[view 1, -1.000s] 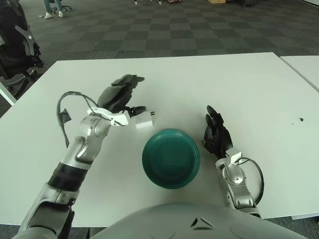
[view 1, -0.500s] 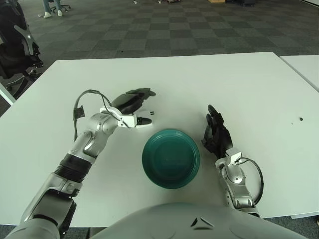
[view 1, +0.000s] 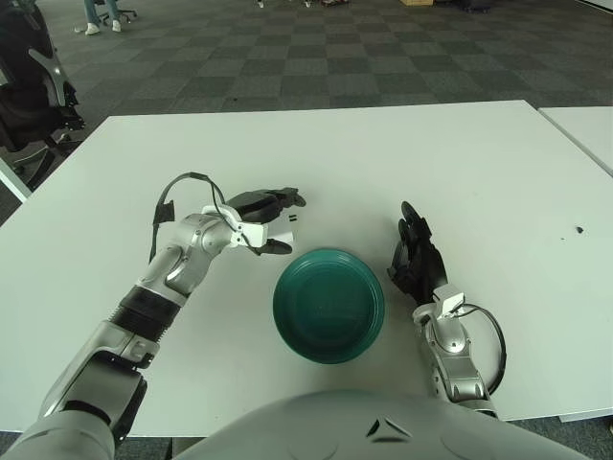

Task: Put the charger into the plate.

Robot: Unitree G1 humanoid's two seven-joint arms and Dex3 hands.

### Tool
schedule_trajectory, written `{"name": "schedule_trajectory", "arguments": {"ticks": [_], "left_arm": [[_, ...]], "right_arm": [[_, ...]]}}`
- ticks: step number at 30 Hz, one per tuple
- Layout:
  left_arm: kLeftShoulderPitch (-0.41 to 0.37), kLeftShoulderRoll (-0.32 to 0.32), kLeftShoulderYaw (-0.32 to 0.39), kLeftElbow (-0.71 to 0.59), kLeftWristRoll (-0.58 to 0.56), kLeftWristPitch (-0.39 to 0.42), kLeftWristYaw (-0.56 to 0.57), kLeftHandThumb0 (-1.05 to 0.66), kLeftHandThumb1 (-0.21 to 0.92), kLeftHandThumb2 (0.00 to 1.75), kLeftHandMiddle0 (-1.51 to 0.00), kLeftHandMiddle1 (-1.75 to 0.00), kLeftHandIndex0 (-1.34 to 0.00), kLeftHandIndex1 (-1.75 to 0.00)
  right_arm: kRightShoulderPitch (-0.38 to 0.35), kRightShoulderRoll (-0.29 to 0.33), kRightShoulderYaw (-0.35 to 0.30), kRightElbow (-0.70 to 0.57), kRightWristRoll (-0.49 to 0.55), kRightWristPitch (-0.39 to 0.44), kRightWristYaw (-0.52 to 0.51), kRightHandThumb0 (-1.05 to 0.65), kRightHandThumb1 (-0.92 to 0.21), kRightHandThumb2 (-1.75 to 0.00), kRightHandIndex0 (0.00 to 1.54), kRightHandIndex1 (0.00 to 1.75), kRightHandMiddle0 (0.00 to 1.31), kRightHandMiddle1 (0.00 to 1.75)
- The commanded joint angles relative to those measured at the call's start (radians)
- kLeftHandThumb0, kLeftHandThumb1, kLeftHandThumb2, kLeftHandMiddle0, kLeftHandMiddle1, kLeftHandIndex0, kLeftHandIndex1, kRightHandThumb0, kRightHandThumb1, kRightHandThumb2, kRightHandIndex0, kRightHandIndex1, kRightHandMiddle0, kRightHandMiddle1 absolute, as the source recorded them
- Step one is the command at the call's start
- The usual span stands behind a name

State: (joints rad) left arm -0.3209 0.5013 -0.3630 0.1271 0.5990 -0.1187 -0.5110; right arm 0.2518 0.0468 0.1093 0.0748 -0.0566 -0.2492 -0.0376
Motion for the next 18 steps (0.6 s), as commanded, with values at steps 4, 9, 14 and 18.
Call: {"name": "schedule_trajectory", "arguments": {"ticks": [4,9,14,18], "left_arm": [[-0.049,-0.024,-0.038,0.109,0.014,0.025,-0.008,-1.05,0.92,0.66,-0.13,0.0,0.0,-0.64],[-0.065,-0.033,-0.055,0.171,0.023,0.01,0.018,-1.05,0.92,0.68,-0.14,0.0,0.0,-0.61],[-0.096,-0.045,-0.079,0.314,0.045,-0.042,0.102,-1.05,0.92,0.66,-0.14,-0.01,0.0,-0.64],[-0.123,-0.057,-0.094,0.444,0.063,-0.097,0.196,-1.05,0.92,0.63,-0.17,-0.01,0.0,-0.73]], "right_arm": [[0.075,-0.004,0.002,0.116,-0.012,0.132,-0.005,-0.82,-0.92,-0.93,0.0,0.0,0.0,0.17],[0.07,-0.005,0.002,0.122,-0.013,0.127,-0.003,-0.83,-0.92,-0.93,0.0,0.0,0.0,0.17],[0.065,-0.008,0.002,0.131,-0.009,0.115,0.006,-0.85,-0.92,-0.93,0.0,0.0,0.0,0.16],[0.062,-0.008,0.0,0.134,-0.007,0.11,0.006,-0.85,-0.92,-0.93,0.0,0.0,0.0,0.16]]}}
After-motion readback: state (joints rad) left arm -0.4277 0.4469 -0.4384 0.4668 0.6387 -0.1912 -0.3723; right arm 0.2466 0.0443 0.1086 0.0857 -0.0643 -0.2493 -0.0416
